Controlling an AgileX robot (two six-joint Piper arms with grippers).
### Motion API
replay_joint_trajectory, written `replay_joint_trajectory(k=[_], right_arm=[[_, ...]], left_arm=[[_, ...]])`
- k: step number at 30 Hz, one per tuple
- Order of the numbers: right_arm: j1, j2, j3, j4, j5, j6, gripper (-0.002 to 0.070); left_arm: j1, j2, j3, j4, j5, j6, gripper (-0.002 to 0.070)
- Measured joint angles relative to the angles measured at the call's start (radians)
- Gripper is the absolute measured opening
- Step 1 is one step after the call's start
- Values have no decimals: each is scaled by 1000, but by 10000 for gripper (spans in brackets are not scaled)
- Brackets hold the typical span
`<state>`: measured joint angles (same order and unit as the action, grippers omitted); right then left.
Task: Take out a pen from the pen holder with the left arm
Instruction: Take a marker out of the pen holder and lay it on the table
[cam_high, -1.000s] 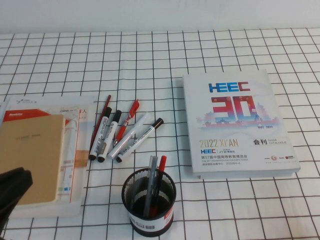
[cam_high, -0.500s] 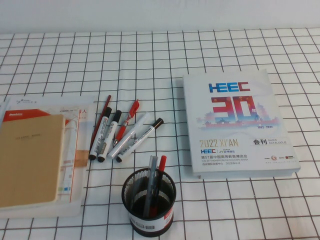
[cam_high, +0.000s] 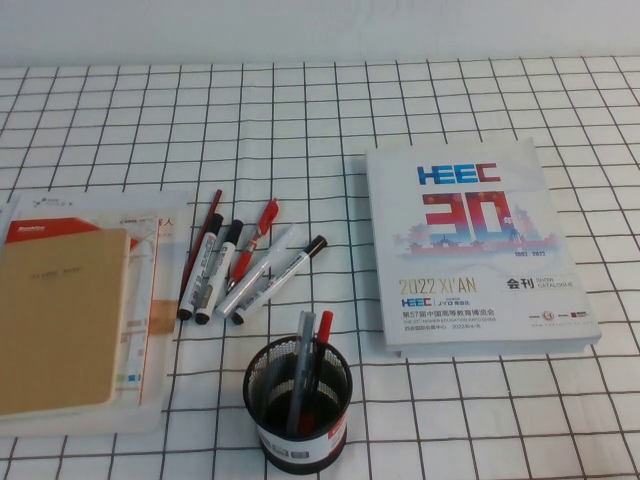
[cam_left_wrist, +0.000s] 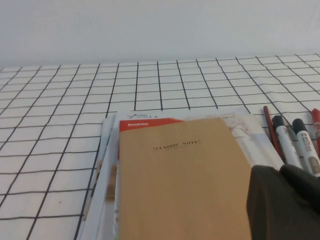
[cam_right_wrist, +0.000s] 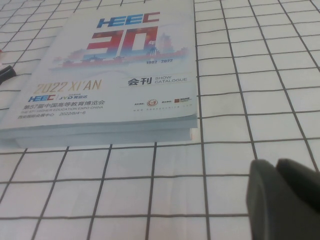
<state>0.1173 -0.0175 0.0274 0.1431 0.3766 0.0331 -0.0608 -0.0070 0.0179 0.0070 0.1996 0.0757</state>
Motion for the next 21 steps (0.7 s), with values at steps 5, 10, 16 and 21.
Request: replay_joint_trajectory(k=[5,10,16,21], right_arm=[[0,0,0,0,2,0,-15],[0,0,0,0,2,0,-15],[0,0,0,0,2,0,-15],[0,0,0,0,2,0,-15]], left_arm=[[0,0,6,-13,-16,-1,0],[0,-1,6,-14,-4,-1,0],[0,-2,6,7,50,-1,0],[0,-2,6,23,132,-22,0]])
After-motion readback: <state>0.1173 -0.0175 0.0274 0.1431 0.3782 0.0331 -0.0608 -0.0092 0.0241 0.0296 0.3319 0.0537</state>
